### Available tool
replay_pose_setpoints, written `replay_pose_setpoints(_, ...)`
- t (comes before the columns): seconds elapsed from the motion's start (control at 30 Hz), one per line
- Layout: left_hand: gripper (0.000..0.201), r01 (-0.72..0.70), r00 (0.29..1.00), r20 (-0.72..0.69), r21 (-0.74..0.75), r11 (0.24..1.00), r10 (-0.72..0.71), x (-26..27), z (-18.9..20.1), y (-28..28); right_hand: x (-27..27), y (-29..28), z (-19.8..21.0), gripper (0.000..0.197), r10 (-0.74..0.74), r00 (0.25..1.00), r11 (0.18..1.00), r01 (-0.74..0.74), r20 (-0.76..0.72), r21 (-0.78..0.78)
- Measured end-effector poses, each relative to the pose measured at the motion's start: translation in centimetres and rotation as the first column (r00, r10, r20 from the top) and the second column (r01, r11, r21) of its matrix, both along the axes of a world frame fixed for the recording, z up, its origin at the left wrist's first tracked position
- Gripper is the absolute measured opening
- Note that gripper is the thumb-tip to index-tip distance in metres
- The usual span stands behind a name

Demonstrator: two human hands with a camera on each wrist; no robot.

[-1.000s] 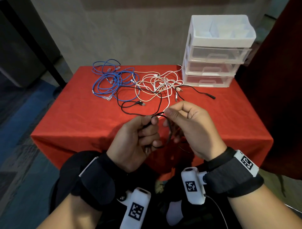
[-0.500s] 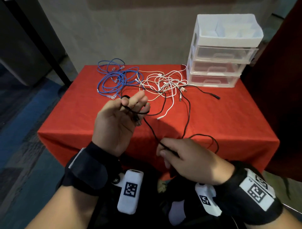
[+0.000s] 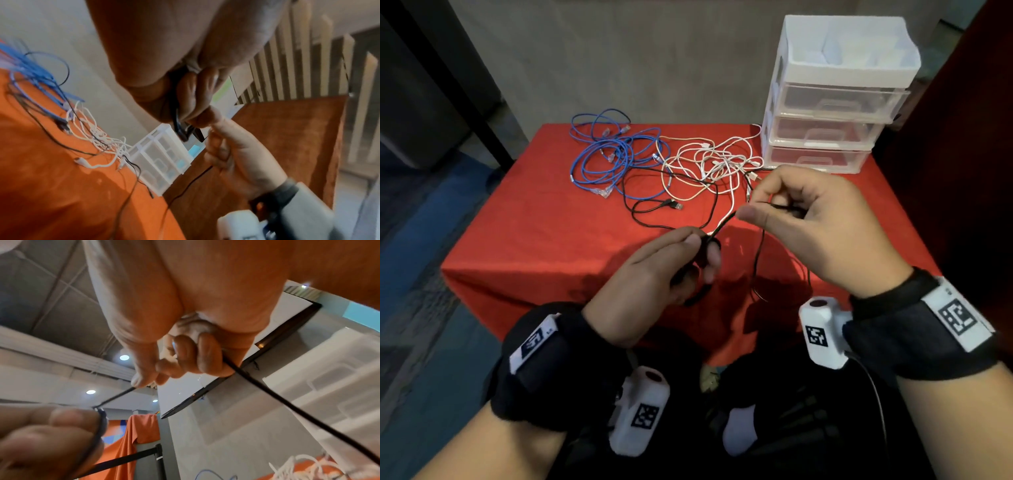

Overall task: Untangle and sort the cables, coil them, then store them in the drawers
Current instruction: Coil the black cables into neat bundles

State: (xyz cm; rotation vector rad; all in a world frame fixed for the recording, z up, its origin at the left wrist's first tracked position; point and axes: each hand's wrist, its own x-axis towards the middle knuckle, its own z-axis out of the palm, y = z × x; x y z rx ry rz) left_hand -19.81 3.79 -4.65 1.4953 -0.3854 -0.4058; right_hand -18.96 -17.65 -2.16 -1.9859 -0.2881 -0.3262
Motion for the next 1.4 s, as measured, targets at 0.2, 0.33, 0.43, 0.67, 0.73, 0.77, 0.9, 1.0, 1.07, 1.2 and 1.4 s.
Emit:
replay_pose_setpoints(0.2,0.024,-0.069,0.947,-0.31,-0.462,0.884,-0.088,0.9,1.9,0.5,0.2,0.9,-4.0,0.016,-0.003,0.999,0.995,-0.001,-0.035,-0.103)
replay_pose_setpoints(0.33,0.025,-0.267,0.956,-0.254,-0.544,0.796,0.147,2.6,1.6,0.3,-1.7,2.9,-6.0,0.016,0.105,0.988,0.962,-0.129,-0.113,-0.239)
replay_pose_setpoints(0.43,0.022,-0.328,0.923,0.103,-0.296,0.897,0.371,2.7,0.2,-0.4,-3.0,3.4,-5.5,0.015,0.146,0.984,0.93,-0.172,-0.103,-0.325)
replay_pose_setpoints(0.67,0.023,-0.335,0.798,0.602,0.442,0.832,0.001,0.9,-2.1,-0.5,-2.7,1.6,-1.5,0.011,0.126,0.992,0.923,-0.113,0.013,-0.368)
replay_pose_setpoints(0.73,0.031,-0.092,0.952,0.305,0.293,0.952,-0.002,0.1,-1.8,-0.9,-1.9,0.8,-1.1,0.022,0.039,0.997,0.944,-0.014,0.07,-0.33)
replay_pose_setpoints(0.77,0.033,-0.004,0.985,0.171,0.193,0.981,-0.029,-0.1,-1.5,-1.0,-1.6,0.6,-1.0,0.025,0.017,0.997,0.955,0.005,0.074,-0.297)
replay_pose_setpoints(0.9,0.024,0.075,0.992,-0.093,-0.126,0.989,-0.087,-0.3,0.6,-0.9,-1.0,0.7,-2.1,0.017,0.051,0.999,0.998,-0.05,0.01,-0.045)
replay_pose_setpoints(1.0,0.025,-0.006,0.954,-0.276,-0.409,0.912,-0.117,0.3,1.8,-0.3,-0.9,1.2,-3.3,0.011,0.045,0.999,0.999,-0.045,-0.027,-0.011)
replay_pose_setpoints(1.07,0.029,-0.106,0.946,-0.313,-0.536,0.837,-0.08,0.8,2.3,0.0,-1.2,1.7,-4.1,0.014,0.051,0.998,0.996,-0.054,-0.047,-0.077)
replay_pose_setpoints(1.2,0.027,-0.223,0.97,-0.21,-0.571,0.79,0.122,2.0,2.3,-0.3,-2.4,2.8,-5.4,0.017,0.1,0.988,0.979,-0.118,-0.115,-0.166)
replay_pose_setpoints(1.4,0.034,-0.405,0.723,0.652,0.135,0.904,0.227,2.2,-1.5,-0.7,-3.8,3.4,-4.2,0.012,0.171,0.983,0.92,-0.185,-0.069,-0.346)
